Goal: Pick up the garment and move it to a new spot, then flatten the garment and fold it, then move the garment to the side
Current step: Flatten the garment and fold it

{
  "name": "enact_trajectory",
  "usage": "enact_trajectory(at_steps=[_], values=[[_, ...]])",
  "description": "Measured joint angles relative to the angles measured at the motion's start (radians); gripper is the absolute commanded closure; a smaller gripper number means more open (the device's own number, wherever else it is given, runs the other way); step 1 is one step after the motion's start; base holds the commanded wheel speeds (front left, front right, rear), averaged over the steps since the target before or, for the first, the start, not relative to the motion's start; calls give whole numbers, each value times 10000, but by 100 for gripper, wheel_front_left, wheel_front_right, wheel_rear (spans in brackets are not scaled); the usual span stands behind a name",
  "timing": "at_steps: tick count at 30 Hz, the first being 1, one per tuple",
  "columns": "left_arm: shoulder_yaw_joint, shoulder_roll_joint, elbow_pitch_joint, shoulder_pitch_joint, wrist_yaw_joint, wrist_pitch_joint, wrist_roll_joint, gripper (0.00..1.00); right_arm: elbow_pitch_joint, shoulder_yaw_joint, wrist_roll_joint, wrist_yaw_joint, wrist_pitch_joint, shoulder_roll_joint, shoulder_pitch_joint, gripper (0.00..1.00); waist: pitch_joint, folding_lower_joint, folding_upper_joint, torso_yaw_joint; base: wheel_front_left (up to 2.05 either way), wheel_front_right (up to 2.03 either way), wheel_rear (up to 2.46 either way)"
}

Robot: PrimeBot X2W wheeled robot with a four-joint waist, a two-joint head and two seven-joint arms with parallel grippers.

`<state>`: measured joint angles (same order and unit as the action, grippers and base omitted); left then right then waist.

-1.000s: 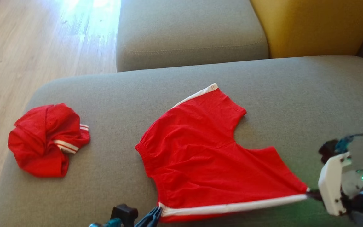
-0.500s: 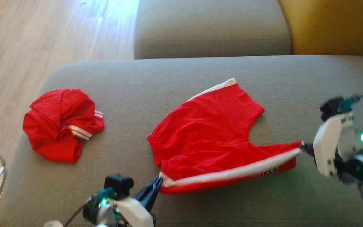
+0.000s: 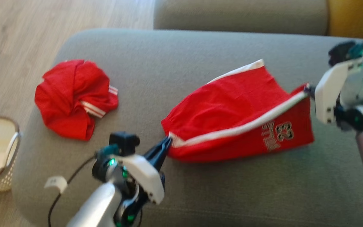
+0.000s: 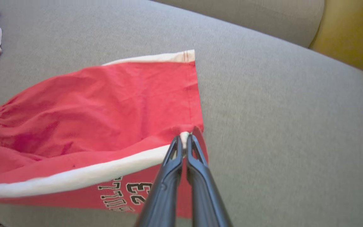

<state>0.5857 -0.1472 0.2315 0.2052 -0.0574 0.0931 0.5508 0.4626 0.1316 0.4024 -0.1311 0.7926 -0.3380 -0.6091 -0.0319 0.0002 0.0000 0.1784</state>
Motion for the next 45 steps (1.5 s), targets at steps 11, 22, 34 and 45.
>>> enact_trajectory(at_steps=[11, 22, 34, 45], values=[[-330, 700, 1099, 2054, -12, -128, 430, 100, 2263, 146, -943, 0, -1766, 251, -2648, 100, -1527, 1, 0, 660, 0, 0, 0], [-8, 1055, 2777, 3603, -2, -961, 454, 100, 4416, 128, -1881, 0, -3210, 370, -4194, 100, -2769, 0, 0, 1117, 0, 0, 0], [848, 1137, 3806, 4603, 105, -1730, 1384, 100, 5986, -265, -2541, 0, -4667, 504, -5201, 100, -3332, -2, 0, 1277, 0, 0, 0], [1751, 1149, 4341, 5295, 224, -2520, 2040, 100, 6893, -443, -2961, 0, -5398, 575, -5679, 100, -3631, -1, 0, 1320, 0, 0, 0]])
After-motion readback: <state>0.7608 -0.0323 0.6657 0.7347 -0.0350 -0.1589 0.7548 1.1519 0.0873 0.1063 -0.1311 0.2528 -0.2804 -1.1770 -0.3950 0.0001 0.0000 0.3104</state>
